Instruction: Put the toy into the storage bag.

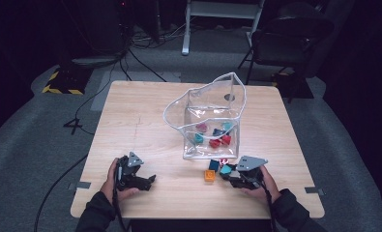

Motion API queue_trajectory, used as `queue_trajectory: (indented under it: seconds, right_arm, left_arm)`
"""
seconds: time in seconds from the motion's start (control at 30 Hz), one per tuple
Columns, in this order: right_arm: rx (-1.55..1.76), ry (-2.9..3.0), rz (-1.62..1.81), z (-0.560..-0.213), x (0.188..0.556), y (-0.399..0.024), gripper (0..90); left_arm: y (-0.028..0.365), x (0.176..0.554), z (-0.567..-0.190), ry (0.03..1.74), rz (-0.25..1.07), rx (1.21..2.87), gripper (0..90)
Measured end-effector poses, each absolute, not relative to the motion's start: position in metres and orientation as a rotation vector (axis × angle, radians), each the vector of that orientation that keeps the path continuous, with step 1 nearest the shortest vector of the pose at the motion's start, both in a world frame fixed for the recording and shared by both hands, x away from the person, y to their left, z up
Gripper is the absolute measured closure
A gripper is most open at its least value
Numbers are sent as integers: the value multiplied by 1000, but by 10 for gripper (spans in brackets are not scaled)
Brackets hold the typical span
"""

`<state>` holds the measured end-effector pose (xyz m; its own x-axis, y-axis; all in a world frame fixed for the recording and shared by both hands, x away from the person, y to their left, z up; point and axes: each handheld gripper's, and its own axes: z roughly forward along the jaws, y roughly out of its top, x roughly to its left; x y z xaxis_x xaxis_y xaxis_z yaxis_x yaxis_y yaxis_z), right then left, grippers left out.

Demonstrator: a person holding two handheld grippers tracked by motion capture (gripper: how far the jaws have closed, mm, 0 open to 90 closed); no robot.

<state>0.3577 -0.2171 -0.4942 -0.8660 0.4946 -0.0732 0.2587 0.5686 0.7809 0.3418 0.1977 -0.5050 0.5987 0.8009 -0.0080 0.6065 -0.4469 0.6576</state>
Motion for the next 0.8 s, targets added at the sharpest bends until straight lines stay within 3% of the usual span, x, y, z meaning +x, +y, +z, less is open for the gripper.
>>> queue_trajectory:
  seconds: [0.8]
  right_arm:
    - [644, 2416, 1269, -463, 355, -243, 593]
  left_arm:
    - [198, 342, -505, 1107, 405, 2204, 6]
